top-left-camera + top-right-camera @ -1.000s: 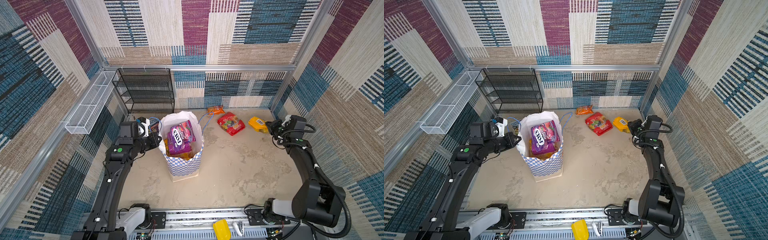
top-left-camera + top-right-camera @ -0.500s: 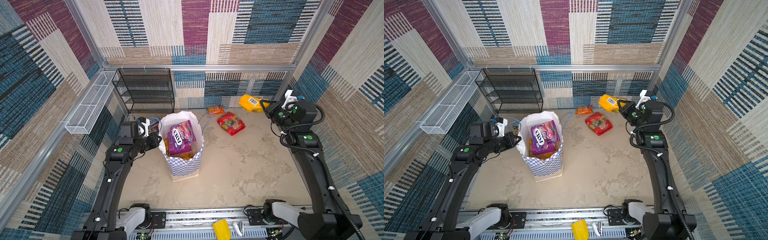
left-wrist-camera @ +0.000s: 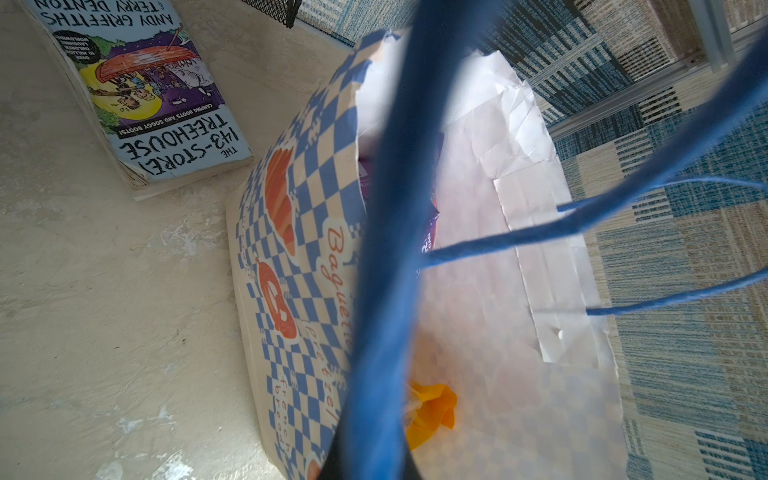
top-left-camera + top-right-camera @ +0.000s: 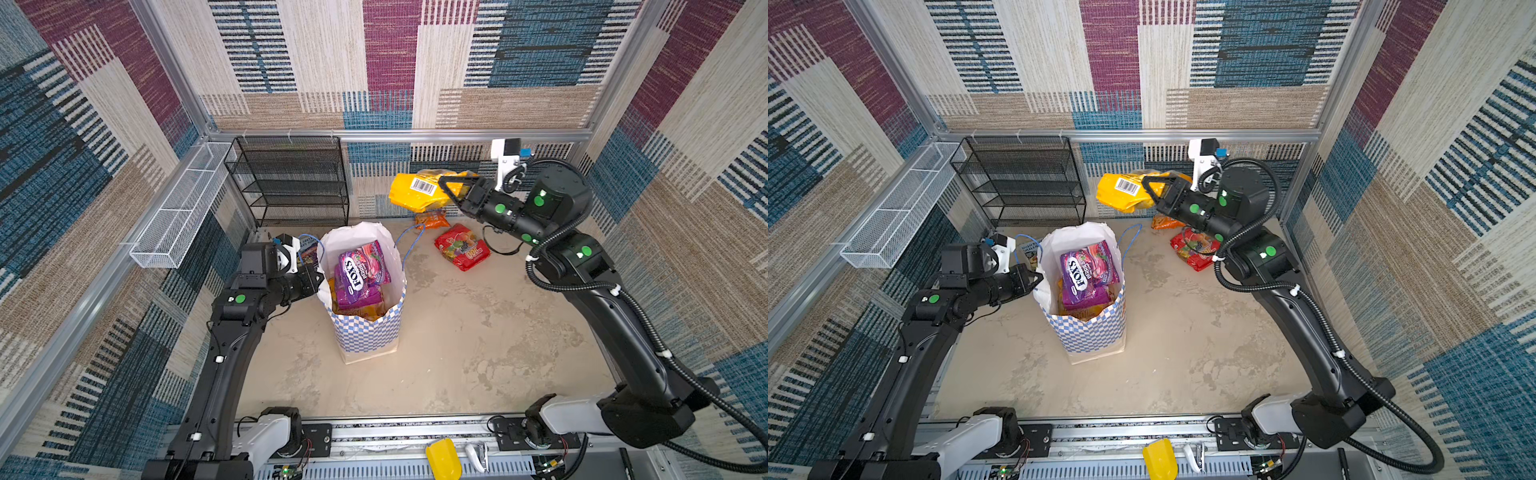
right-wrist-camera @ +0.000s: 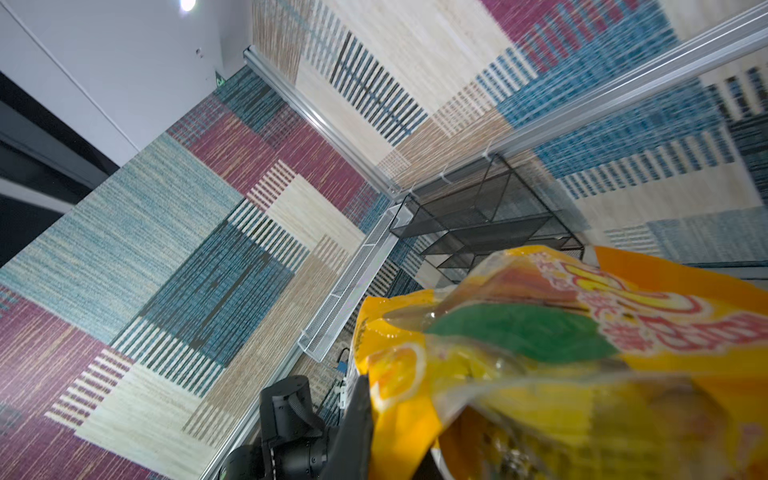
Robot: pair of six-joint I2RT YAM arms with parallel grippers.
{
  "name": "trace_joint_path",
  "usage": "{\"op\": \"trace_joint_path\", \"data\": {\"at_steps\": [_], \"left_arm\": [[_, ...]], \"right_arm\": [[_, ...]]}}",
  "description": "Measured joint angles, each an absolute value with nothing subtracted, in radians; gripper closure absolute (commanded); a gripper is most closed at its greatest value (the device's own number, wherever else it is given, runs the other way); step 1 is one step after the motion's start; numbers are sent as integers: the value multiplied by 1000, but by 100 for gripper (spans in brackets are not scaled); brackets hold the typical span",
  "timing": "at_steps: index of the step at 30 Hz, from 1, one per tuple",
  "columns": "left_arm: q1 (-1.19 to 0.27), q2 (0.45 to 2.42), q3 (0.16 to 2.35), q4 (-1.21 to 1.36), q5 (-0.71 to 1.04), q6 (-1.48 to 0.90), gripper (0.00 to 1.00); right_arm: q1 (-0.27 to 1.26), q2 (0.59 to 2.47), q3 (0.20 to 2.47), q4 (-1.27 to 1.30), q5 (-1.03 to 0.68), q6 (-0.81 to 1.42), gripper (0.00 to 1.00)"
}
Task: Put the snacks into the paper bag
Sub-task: 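Lift the yellow gummy bag with the right gripper and carry it over the paper bag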
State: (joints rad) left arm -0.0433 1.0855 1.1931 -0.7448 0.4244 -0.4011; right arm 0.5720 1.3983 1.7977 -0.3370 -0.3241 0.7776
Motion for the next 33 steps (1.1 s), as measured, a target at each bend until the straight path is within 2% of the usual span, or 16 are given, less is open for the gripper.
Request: {"op": "trace_joint_path", "data": {"at_steps": [6,14,22,33], "left_arm": [[-43,1087,1193,-745,424,-401,100],[-43,1087,1193,-745,424,-401,100],[-43,1086,1193,-745,424,-401,100],[-41,1086,1193,-745,424,-401,100]], "right_arm": [[735,1532,1905,-391,-295,724,100],[821,1649,1943,-442,-284,692,100],[834,1707,1927,-465,-278,668,100],[827,1916,2143,-505,-251,612,100]]}}
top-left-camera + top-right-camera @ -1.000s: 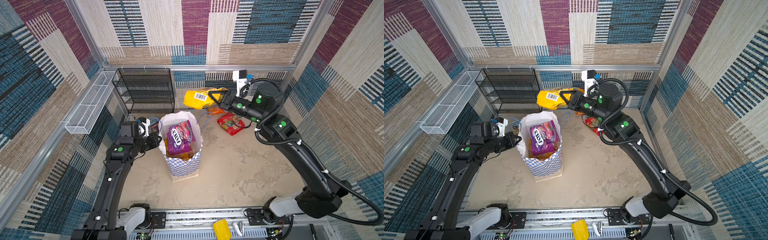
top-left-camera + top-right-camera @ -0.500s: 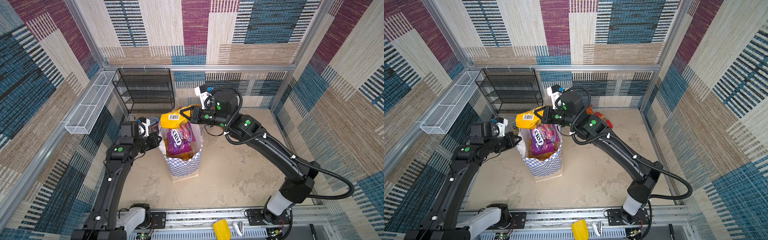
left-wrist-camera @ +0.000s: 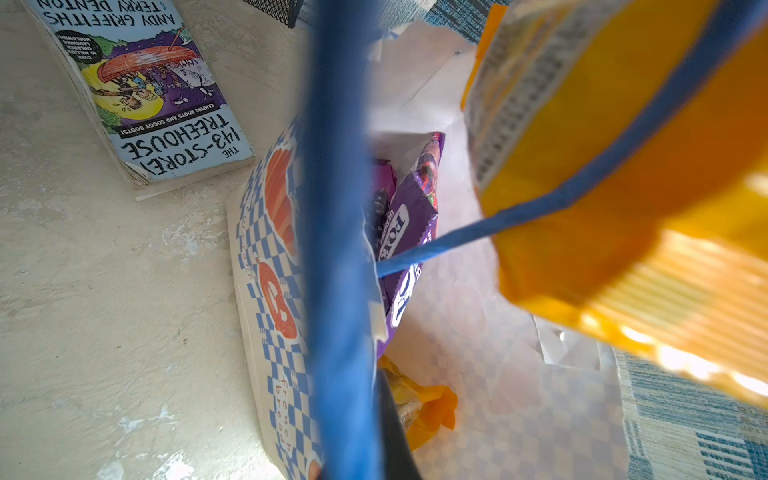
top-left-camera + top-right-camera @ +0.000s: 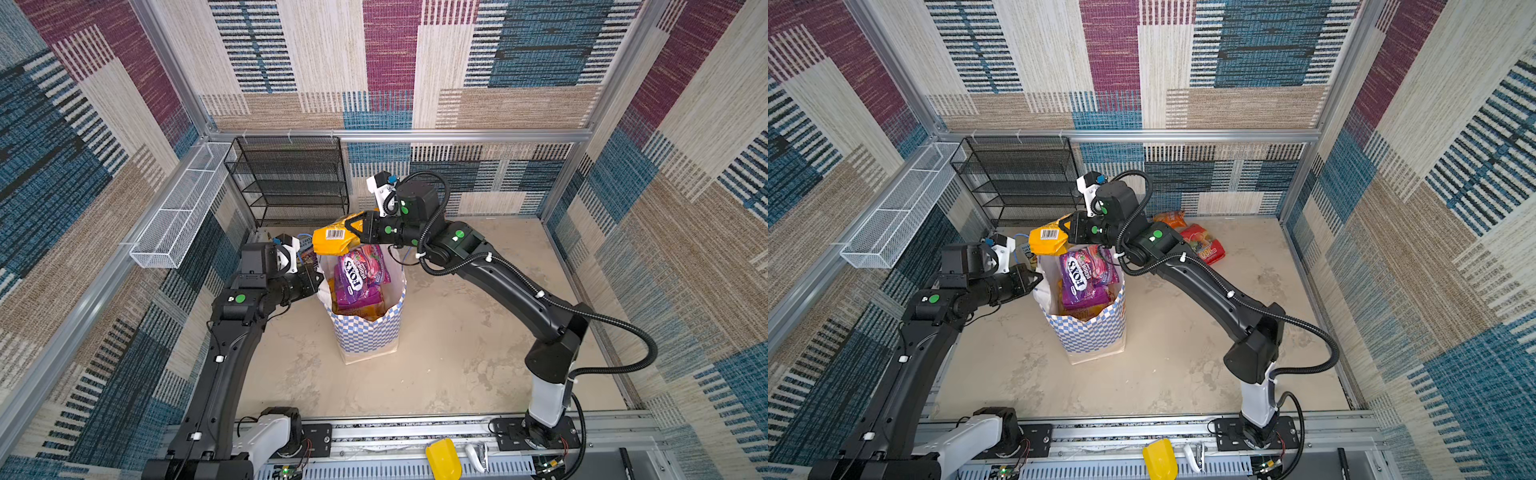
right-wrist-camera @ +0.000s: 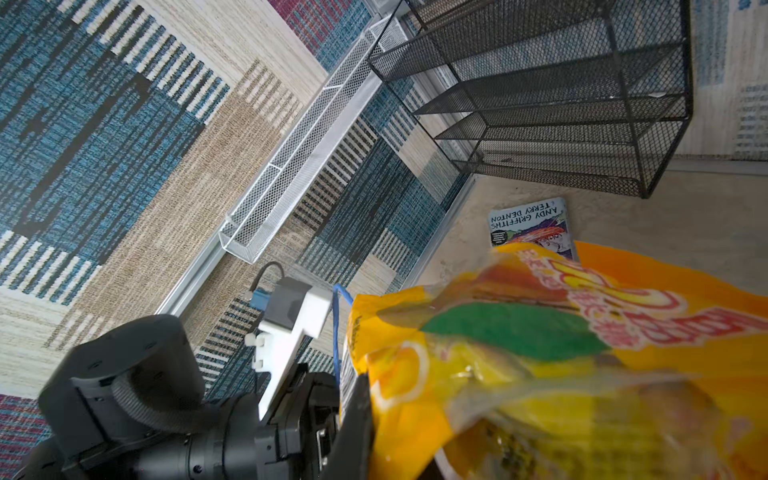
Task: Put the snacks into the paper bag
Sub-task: 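Lift the yellow gummy bag with the right gripper and carry it over the paper bag, then lower the yellow gummy bag into the paper bag and open the right gripper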
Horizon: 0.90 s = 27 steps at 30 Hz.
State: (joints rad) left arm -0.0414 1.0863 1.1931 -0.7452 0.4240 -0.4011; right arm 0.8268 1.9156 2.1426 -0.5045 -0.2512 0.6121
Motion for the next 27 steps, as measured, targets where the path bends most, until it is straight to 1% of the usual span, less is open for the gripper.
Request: {"op": "trace_joint_path", "data": {"at_steps": [3,6,12,16,23,27], "left_arm": [[-41,1086,1193,-745,424,-401,100],[-41,1086,1193,-745,422,-401,100],[-39,1084,1193,-747,422,-401,100],[-39,1082,1193,-747,424,-401,100],[-39,1080,1193,-747,424,-401,100],[-39,1080,1193,-747,424,-401,100]], "right_arm": [[818,1961,2168,-525,-255,609,100],[813,1961,2133,-537,-263,610,100],[814,1846,1919,-505,-289,629,100],[818,1784,1842,-500,-315,654,100],[839,1736,1917,-541,-323,653,100],[858,1726,1922,-540,-326,653,100]]}}
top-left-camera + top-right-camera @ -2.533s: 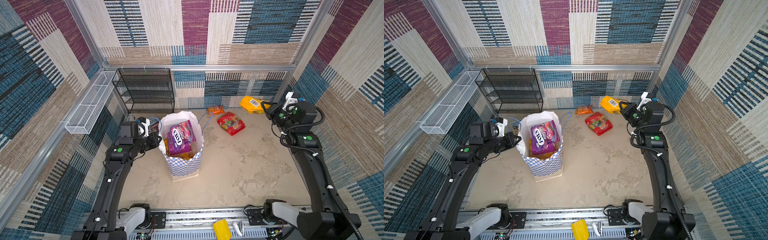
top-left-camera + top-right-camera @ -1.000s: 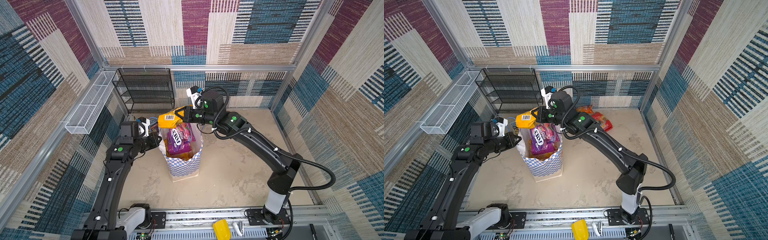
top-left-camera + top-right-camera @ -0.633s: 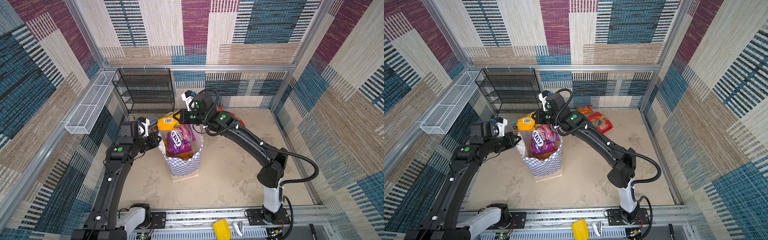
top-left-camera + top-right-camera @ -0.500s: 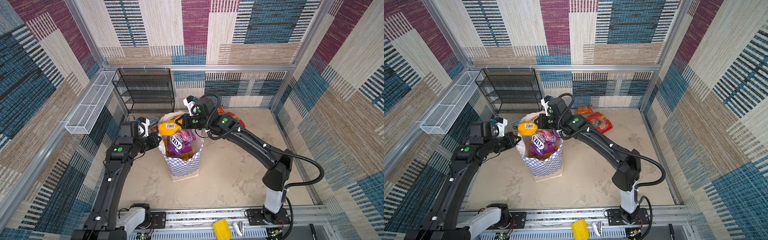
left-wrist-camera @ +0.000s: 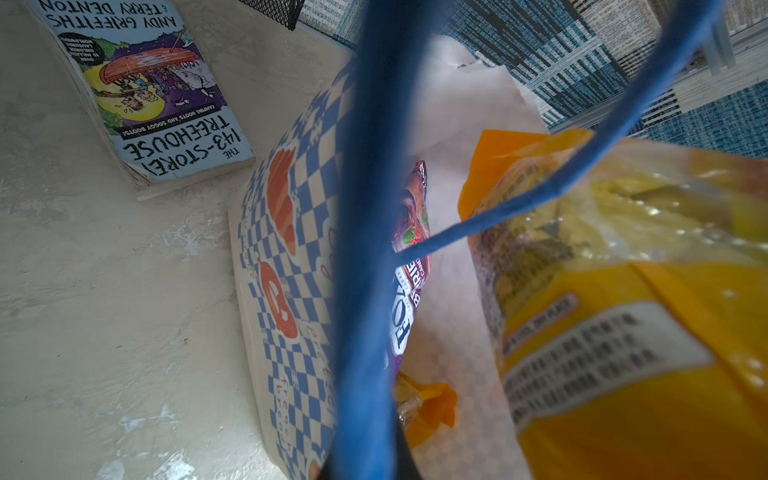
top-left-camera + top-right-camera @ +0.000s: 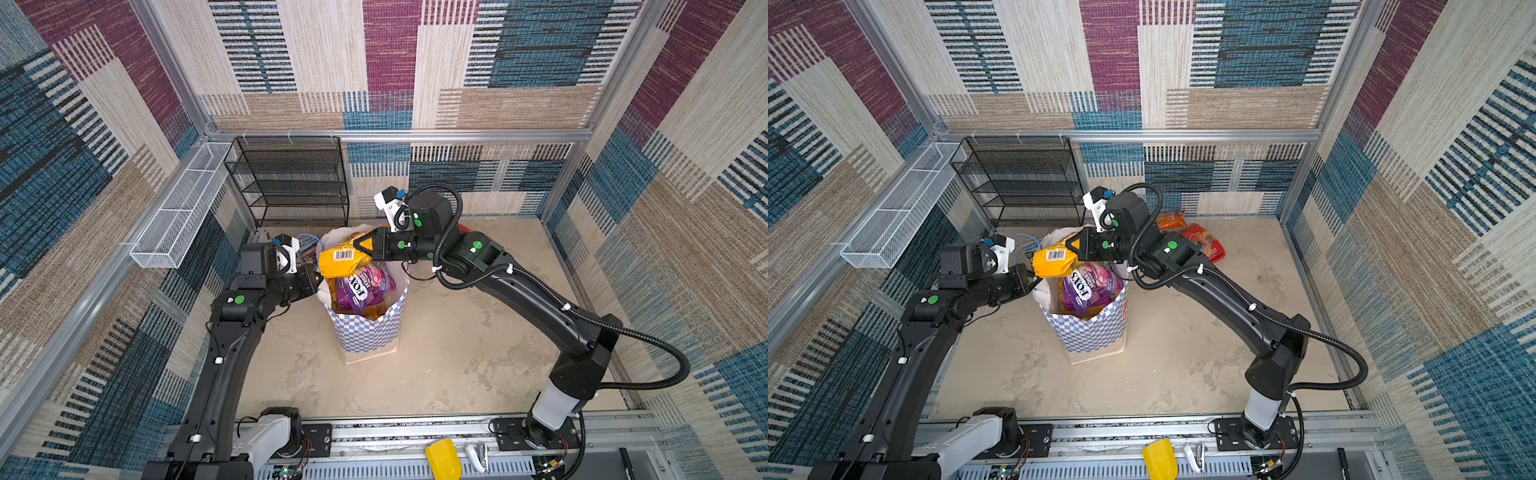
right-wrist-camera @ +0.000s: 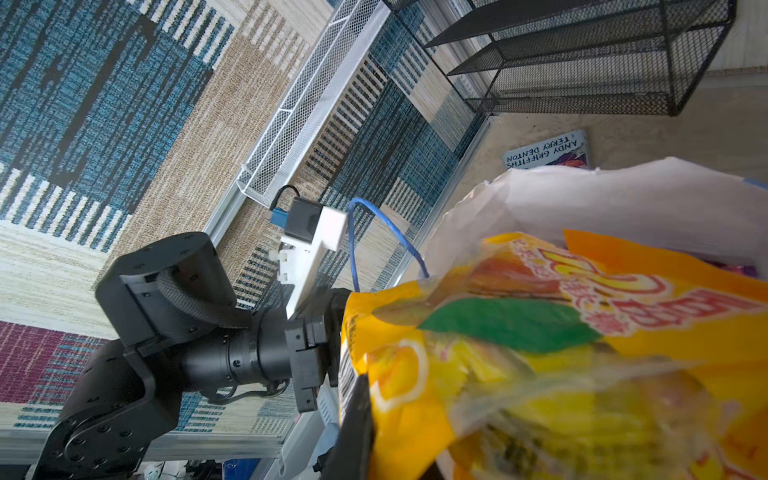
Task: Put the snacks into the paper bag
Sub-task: 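Lower the yellow gummy bag into the paper bag and open the right gripper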
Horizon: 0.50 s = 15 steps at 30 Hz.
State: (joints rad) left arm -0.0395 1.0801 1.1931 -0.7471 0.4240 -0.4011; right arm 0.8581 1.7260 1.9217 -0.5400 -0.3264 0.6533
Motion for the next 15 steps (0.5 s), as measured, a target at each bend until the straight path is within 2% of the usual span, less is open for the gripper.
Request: {"op": "trace_joint_path", "data": {"at_steps": [15], "left_arm": [[-38,1080,1193,-747,424,-401,100]], "right_arm": [[876,1607,1670,-536,-322,733,100]]}}
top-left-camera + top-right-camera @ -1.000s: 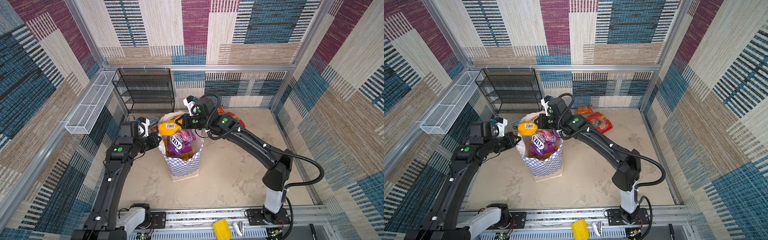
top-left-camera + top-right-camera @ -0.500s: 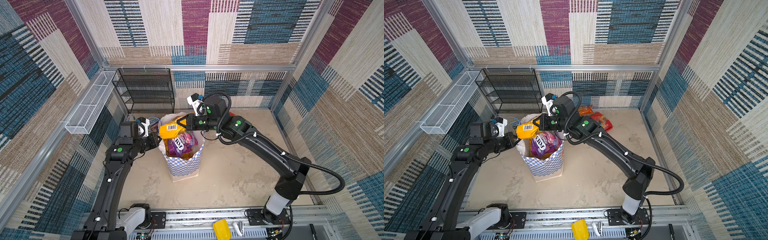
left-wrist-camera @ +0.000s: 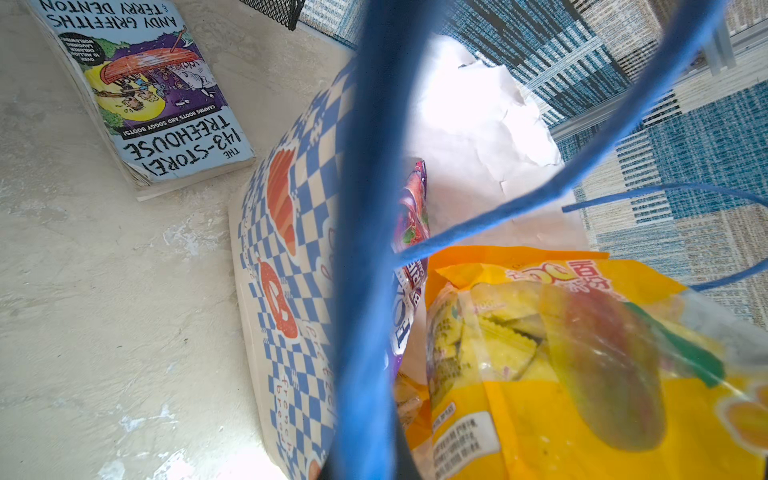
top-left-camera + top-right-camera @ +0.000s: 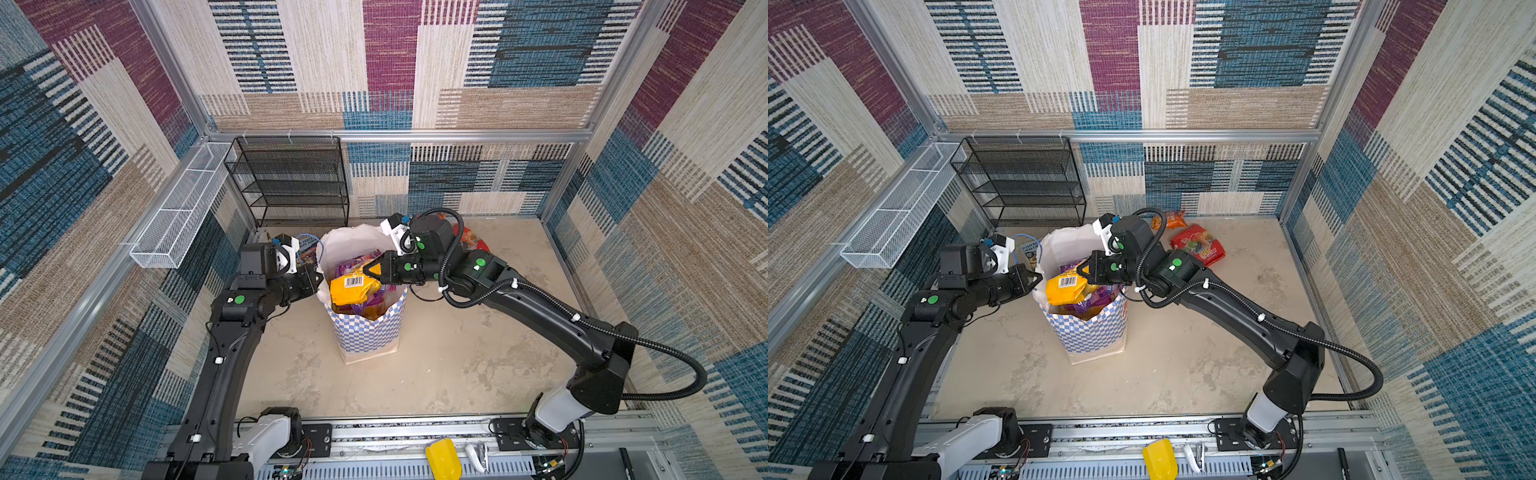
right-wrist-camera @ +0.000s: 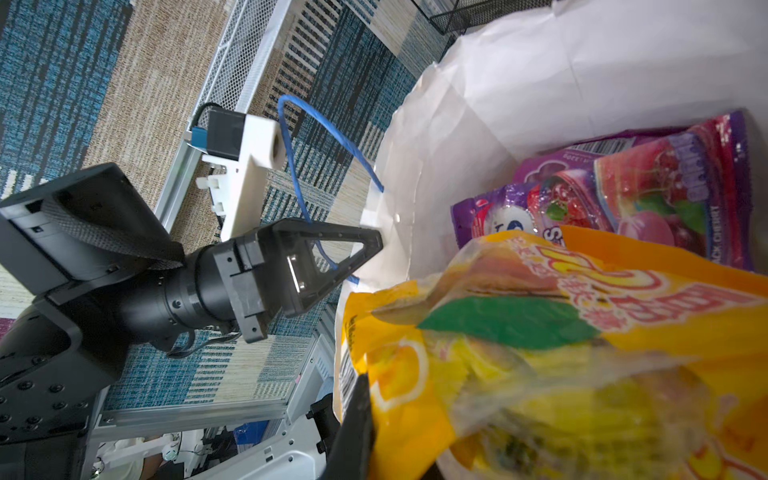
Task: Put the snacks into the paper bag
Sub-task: 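Lower the yellow gummy bag into the paper bag and open the right gripper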
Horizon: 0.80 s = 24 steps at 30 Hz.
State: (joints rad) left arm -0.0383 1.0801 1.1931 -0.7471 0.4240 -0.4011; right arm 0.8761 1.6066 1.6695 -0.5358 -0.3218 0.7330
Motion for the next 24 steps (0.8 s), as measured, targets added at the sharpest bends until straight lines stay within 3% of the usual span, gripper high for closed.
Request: {"op": "trace_joint_path", "data": {"at_steps": [6,11,17,22,24], "left_arm": [[-38,1080,1193,-747,424,-401,100],[-38,1080,1193,-747,424,-401,100],[-38,1080,1193,-750,424,-401,100],[-38,1080,1193,-746,424,-401,100],[-38,1080,1193,-746,424,-401,100]], "right_arm": [[877,1606,1648,-536,-321,755,97],[876,1605,1623,-506,-318,775,66],[876,1588,1617,-443,-322,784,57],[877,1573,1659,-440,-306,765,44],[876,1572,1700,-449,-302,747,34]]}}
